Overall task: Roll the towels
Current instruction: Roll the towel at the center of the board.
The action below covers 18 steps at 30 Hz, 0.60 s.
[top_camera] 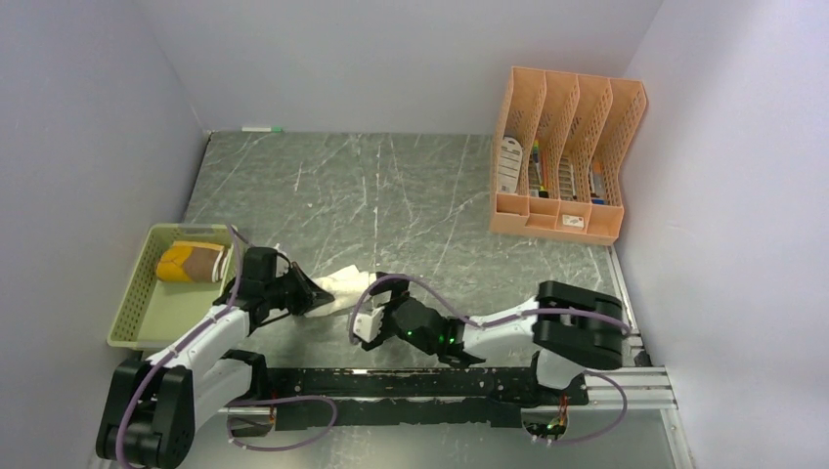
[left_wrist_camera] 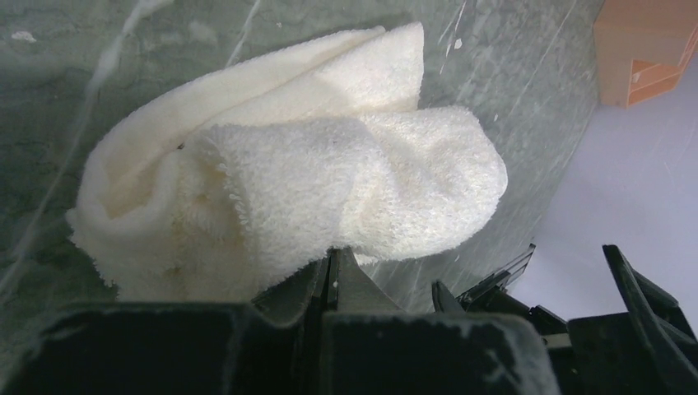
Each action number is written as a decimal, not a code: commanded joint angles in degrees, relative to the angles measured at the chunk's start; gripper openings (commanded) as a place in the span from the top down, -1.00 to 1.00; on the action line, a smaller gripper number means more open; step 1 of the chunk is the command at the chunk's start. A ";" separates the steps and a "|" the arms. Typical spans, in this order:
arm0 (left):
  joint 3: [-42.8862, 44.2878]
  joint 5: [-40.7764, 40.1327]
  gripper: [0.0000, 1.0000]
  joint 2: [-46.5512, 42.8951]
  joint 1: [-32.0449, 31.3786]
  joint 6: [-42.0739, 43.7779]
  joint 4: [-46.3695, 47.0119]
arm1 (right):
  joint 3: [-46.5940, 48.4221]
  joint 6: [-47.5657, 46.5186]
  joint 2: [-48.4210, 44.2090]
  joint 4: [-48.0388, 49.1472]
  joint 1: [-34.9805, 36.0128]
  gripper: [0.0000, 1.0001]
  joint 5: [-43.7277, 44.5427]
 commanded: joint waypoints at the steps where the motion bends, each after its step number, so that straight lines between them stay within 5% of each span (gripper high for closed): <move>1: 1.14 -1.00 0.87 -0.10 2.09 2.04 -1.59 | -0.46 -14.36 7.48 16.18 2.42 -1.00 10.81; 18: 2.55 5.15 0.87 -2.57 4.54 3.88 -4.57 | 10.13 -20.76 29.98 26.75 4.64 -0.84 7.70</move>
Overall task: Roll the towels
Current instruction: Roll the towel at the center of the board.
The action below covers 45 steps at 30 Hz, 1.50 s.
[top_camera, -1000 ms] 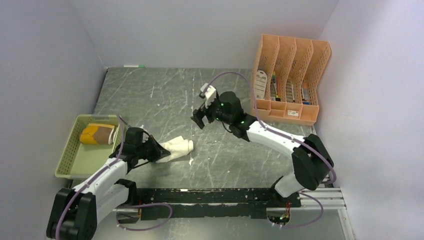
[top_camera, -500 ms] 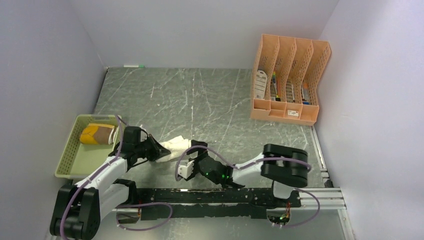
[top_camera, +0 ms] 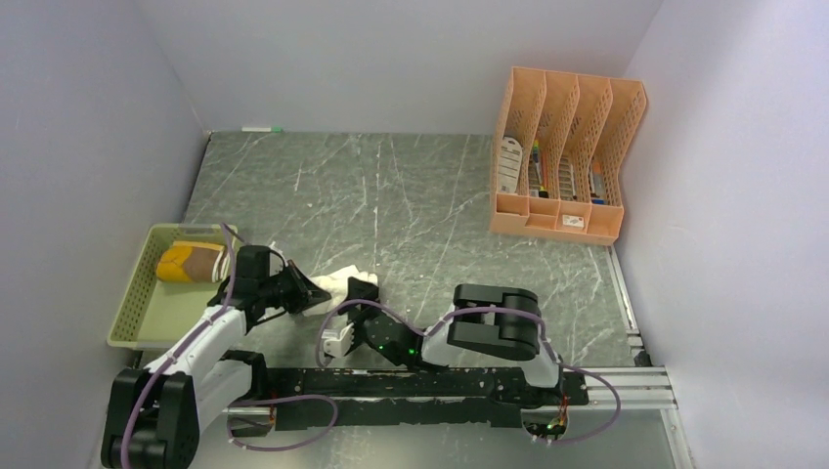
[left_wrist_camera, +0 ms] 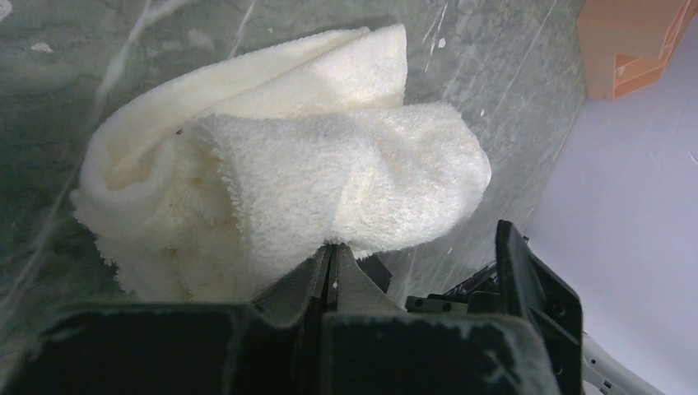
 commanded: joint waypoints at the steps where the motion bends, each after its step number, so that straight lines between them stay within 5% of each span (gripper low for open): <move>1: 1.41 1.44 0.87 -0.91 1.07 0.86 -1.26 | 1.92 0.09 3.09 2.84 0.47 -0.80 -1.61; 18: 0.41 3.27 0.86 -1.11 1.25 0.33 -1.21 | 12.92 3.74 9.45 -12.05 -2.72 -0.24 -9.11; 25: 0.68 3.09 0.86 -1.22 1.33 0.29 -1.57 | 16.30 9.20 5.94 -25.30 -7.35 0.34 -17.57; 32: 7.59 1.60 0.86 -2.56 4.80 4.04 -8.17 | 16.88 18.15 -0.17 -32.25 -12.12 0.66 -28.61; 39: 15.59 6.64 0.86 -0.31 16.52 10.80 -13.98 | 18.49 32.70 -4.71 -41.40 -15.58 0.72 -34.78; 45: 19.72 3.34 0.87 -2.86 18.10 14.49 -19.85 | 30.21 44.19 -2.50 -63.26 -21.94 0.72 -52.33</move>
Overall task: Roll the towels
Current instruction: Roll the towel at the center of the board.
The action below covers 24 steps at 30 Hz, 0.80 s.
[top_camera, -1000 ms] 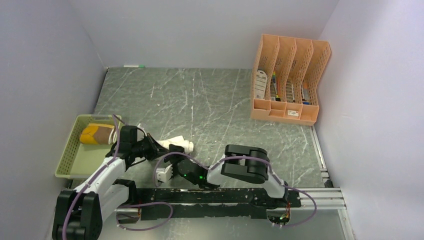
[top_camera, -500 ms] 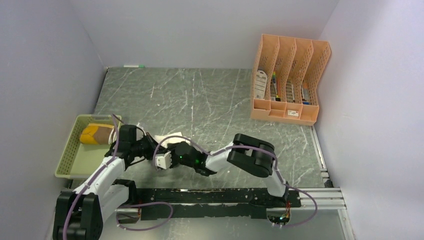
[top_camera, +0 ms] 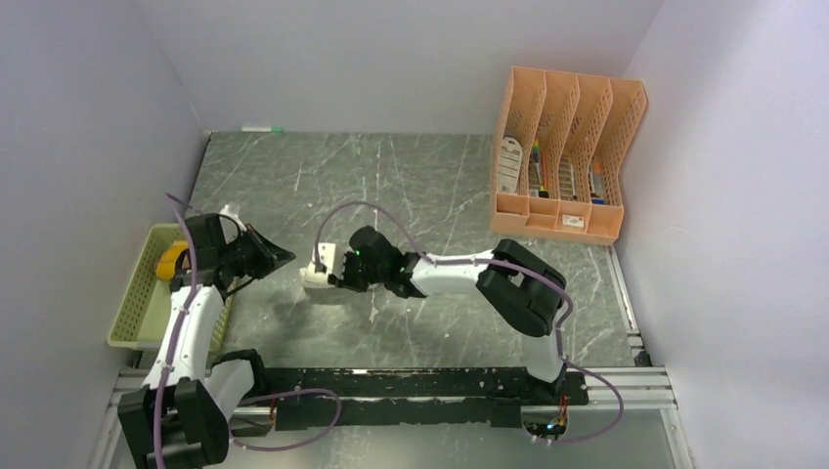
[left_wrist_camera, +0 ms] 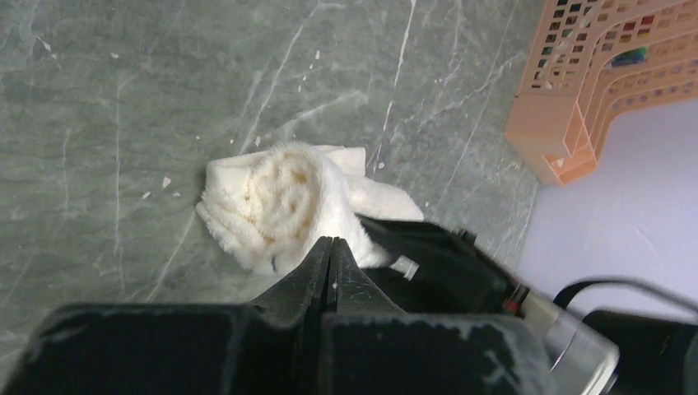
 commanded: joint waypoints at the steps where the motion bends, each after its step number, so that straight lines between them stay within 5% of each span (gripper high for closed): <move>1: 2.32 -0.79 0.86 -3.30 0.49 3.91 -7.01 | 9.78 11.50 2.71 -23.87 -4.47 0.71 -17.88; 5: -1.02 0.91 0.86 -8.76 0.20 1.01 -7.91 | 16.58 19.09 8.88 -34.69 -8.93 0.66 -30.34; 9: -5.35 1.03 0.86 -14.52 -0.24 -1.87 -9.89 | 5.94 38.50 6.88 -13.59 -16.07 0.67 -42.26; 19: -11.72 -3.07 0.86 -17.72 -8.49 -13.45 -4.35 | 8.62 43.86 8.97 -12.15 -17.68 0.81 -38.93; 24: -13.19 -5.43 0.14 -16.85 -15.54 -23.39 3.36 | 6.55 44.91 7.89 -9.92 -17.75 0.87 -32.03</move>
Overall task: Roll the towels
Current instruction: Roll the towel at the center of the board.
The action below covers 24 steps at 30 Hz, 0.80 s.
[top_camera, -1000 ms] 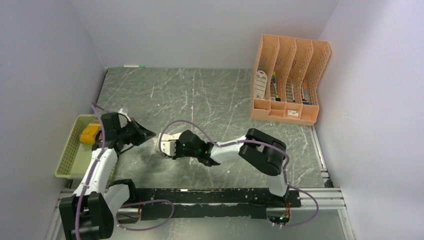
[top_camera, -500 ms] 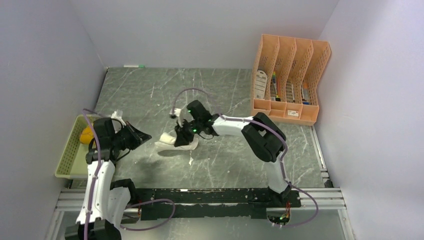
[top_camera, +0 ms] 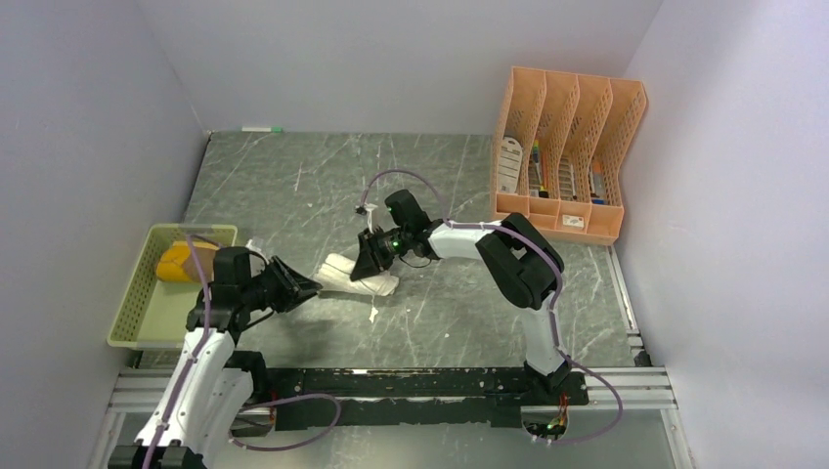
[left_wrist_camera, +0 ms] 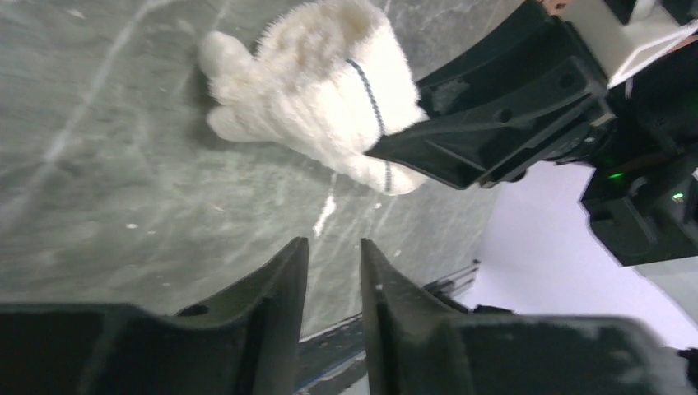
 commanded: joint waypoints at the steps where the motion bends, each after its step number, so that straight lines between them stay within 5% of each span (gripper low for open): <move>1: -2.25 -2.59 0.03 0.28 -5.38 -12.44 10.73 | -1.81 2.46 0.55 1.28 0.33 0.87 6.43; 11: -5.58 -11.02 -0.37 9.35 -15.51 -27.35 21.74 | -2.00 2.21 -1.08 1.63 0.48 0.86 10.82; 16: 1.98 -22.65 -0.99 14.45 -20.38 -26.82 16.01 | -2.20 1.00 -2.13 1.14 0.76 0.86 11.35; 24: 9.03 -34.73 -0.97 19.83 -25.75 -32.12 7.57 | -3.26 0.97 -4.73 1.19 1.26 0.86 11.79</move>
